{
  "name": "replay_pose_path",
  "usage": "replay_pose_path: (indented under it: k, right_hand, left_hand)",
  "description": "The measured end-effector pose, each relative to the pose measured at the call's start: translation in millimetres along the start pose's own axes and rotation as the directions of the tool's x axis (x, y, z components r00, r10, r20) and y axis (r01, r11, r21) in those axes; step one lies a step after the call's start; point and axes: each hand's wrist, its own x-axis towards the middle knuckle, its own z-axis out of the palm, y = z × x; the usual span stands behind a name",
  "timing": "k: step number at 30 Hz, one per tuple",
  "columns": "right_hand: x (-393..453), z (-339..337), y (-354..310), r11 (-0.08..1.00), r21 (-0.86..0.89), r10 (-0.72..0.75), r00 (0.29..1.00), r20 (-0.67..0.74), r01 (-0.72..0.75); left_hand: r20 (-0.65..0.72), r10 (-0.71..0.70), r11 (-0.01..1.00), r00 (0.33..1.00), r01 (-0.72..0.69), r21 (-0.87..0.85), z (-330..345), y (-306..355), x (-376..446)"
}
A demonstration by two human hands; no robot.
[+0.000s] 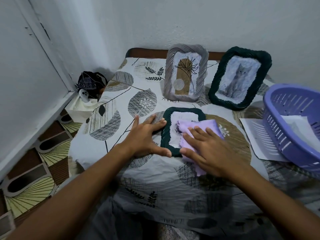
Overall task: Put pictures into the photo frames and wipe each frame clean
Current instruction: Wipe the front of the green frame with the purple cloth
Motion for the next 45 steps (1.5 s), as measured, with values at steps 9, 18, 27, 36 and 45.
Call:
replay_pose_path:
  k: [9,18,27,36,45]
  right_hand:
    - [57.3,-1.9,24.8,0.995,0.017,0.103,0.994,-0.02,-0.103]
    - [-12.8,-0.2,10.7,0.988,0.147,-0.039,0.999,-0.006,0.039]
    - [7.4,-6.0,34.7,0.998,-0.044,0.052,0.998,-0.031,-0.053]
    - [53.7,-14.3,93.8,0.995,0.09,-0.039,0.999,0.005,0.038]
    - [-4.7,2.7,67.6,0.905,0.389,-0.136,0.983,-0.119,0.172]
  left_hand:
    - [0.002,-0.008,1.0,1.0,0.008,-0.021,0.1,0.9,-0.8]
    - [-0.015,-0.009,1.0,1.0,0.009,-0.008,1.9,-0.5,-0.1]
    - [-0.007,0.008,1.0,1.0,-0.008,0.01,1.8,-3.1,1.4]
    - [-0.005,0.008,1.0,1.0,-0.008,0.004,2.9,-3.4,1.1]
    - [-0.021,-0.008,1.0,1.0,0.008,-0.018,4.4,-2.9,1.3]
